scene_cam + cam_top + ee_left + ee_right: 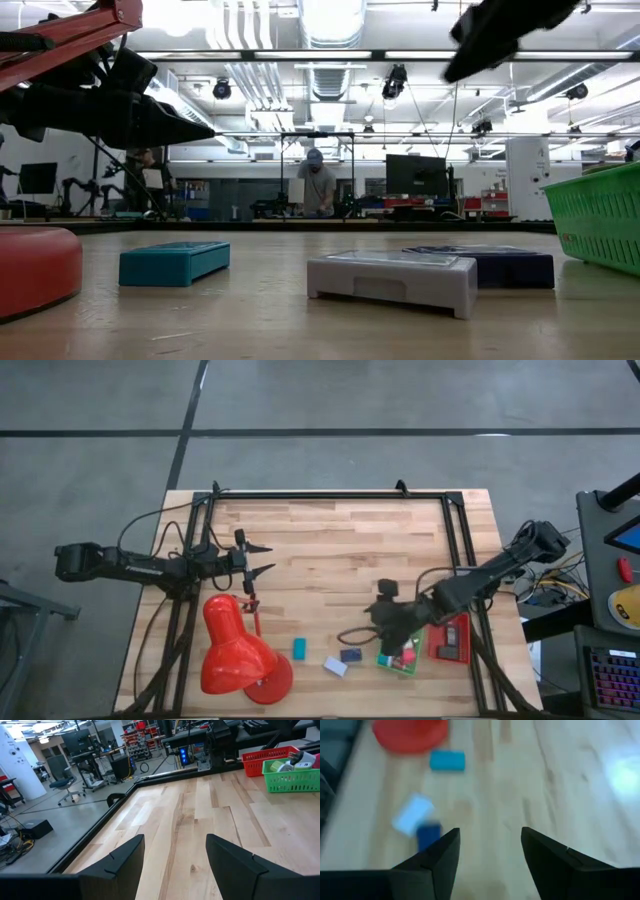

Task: Pick & Place Office items
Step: Put the dark blue digital clock into the red basket

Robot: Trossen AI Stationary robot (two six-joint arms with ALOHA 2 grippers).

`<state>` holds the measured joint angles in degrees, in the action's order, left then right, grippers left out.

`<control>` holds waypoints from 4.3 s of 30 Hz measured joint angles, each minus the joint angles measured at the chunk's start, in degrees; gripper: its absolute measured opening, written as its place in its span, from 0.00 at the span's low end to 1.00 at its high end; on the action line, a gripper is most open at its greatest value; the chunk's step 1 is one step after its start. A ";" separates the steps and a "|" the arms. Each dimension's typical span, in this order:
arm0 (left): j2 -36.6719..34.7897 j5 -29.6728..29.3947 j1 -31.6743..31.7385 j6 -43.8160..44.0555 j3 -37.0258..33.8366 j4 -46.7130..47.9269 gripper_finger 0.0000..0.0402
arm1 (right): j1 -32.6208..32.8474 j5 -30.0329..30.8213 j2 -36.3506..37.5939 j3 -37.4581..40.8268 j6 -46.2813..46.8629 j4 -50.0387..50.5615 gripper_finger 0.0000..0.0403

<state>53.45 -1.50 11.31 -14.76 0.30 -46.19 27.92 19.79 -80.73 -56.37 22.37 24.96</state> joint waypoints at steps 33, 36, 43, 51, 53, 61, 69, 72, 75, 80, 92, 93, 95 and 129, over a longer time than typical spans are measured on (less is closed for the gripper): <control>-0.02 -0.01 0.00 -0.02 0.00 0.43 0.54 | 2.89 -9.98 -24.86 -4.31 3.11 -13.32 0.60; -0.02 0.00 0.01 0.00 0.00 0.43 0.54 | 2.83 -9.98 -26.44 -6.84 3.12 -9.31 0.60; -0.04 -0.01 0.02 0.00 0.00 0.96 0.54 | 2.78 -9.80 -27.45 -7.32 3.11 -10.17 0.60; 0.00 0.00 0.01 -0.01 0.00 1.07 0.54 | 2.73 -11.13 -27.52 -4.78 3.97 -14.48 0.60; 0.00 -0.02 0.00 -0.01 0.00 1.31 0.54 | 2.68 -11.17 -27.52 -4.56 3.99 -14.48 0.60; 0.00 0.00 0.00 -0.02 0.00 1.31 0.54 | 2.44 -11.30 -27.52 -3.70 3.94 -14.83 0.60; 0.00 0.00 0.02 0.00 0.00 1.29 0.54 | 2.27 -11.06 -28.84 -3.47 3.50 -15.22 0.57; -0.02 -0.01 0.01 -0.02 0.00 1.29 0.54 | 2.11 -11.19 -29.51 -4.05 3.23 -15.14 0.55; -0.02 0.00 0.02 0.00 0.00 1.29 0.54 | 2.08 -11.53 -29.54 -4.38 1.89 -15.11 0.52; -0.02 -0.02 0.00 0.00 0.00 1.29 0.54 | 2.02 -11.64 -29.49 -4.69 0.11 -14.73 0.46; -0.02 0.00 0.00 0.00 0.00 1.29 0.54 | 2.01 -11.75 -29.49 -4.79 0.13 -14.59 0.39; -0.02 -0.01 0.01 0.00 0.00 1.29 0.54 | 2.01 -11.75 -29.49 -4.88 0.27 -14.48 0.40; -0.02 -0.01 0.02 -0.02 0.00 1.29 0.54 | 2.02 -11.78 -29.45 -5.01 0.32 -14.31 0.41; 0.00 -0.02 0.02 0.00 0.00 2.16 0.54 | 1.70 -8.60 -6.73 -20.34 5.01 43.67 0.42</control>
<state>53.45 -1.52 11.33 -14.76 0.30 -44.04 29.62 11.20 -87.46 -76.71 27.39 68.63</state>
